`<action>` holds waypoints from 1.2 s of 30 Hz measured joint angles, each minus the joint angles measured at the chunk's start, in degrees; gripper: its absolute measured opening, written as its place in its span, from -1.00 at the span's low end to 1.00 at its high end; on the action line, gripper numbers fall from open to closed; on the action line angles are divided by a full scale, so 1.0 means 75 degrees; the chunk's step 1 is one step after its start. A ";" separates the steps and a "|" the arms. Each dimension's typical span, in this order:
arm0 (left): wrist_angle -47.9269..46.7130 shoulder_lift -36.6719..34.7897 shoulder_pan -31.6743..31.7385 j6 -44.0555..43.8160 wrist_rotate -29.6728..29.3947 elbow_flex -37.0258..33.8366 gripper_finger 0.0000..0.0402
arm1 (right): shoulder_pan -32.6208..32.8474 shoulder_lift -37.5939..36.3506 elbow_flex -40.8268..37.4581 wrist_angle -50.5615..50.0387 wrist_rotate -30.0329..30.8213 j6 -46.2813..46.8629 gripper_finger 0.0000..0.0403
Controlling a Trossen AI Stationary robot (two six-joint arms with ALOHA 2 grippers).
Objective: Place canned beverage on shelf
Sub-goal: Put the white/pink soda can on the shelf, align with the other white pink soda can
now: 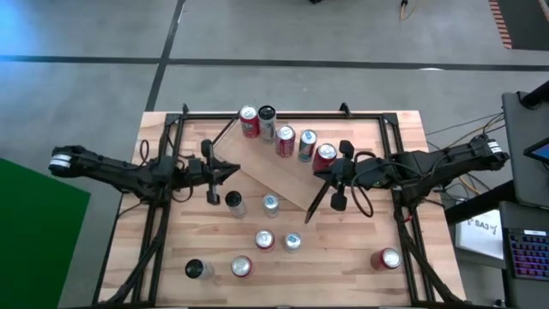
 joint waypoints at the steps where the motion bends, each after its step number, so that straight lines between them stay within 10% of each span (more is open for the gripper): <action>1: 0.0045 0.0007 -0.0137 0.0000 -0.0008 0.0000 -1.00 | 0.0000 0.0001 0.0000 -0.0002 0.0002 -0.0039 -0.95; 15: -0.0508 0.1060 -0.1286 -0.0380 -0.0740 0.0997 -1.00 | 0.0158 0.0007 0.0134 -0.0024 0.0002 -0.0241 -0.95; 36: -1.0196 0.2358 -0.2352 -0.3884 -0.1403 0.5158 -1.00 | 0.1099 0.0009 0.0134 -0.0065 0.0002 -0.0523 -0.95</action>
